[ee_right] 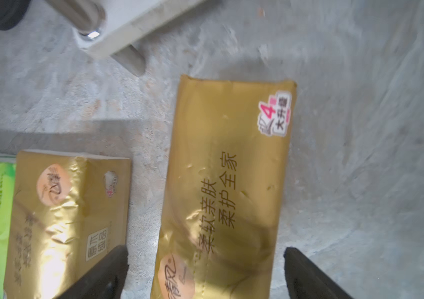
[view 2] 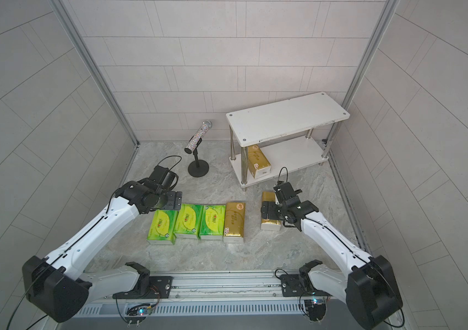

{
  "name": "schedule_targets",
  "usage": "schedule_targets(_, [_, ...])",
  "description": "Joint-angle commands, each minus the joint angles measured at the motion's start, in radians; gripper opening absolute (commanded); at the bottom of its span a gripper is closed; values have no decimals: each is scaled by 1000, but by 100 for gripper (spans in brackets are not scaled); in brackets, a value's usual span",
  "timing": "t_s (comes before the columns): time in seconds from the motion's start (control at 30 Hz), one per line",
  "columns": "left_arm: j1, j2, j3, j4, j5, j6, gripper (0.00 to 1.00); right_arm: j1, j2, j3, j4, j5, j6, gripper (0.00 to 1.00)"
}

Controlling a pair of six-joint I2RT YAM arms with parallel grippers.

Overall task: Place the tissue boxes on the shelf by color
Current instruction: Pick up the box of tissues from the center of the board.

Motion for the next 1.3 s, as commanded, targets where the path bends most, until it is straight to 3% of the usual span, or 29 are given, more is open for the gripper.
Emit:
schedule_targets(0.0, [-6,-27,9,-27,-15,18,100,34,-140,-57,-18,87,-8,100])
schedule_targets(0.13, [-6,-29,8,-28,-15,21,100,70,-251,-182,64,171,67,100])
schedule_targets(0.33, [-9,-40,6,-29,-10,18,100,178,-287,-247,103,321,116,100])
schedule_targets(0.7, [-11,-48,2,-38,-29,26,100,312,-203,-285,181,453,183,100])
schedule_targets(1.27, [-10,-43,11,-36,-45,58,100,341,-35,-317,340,485,230,100])
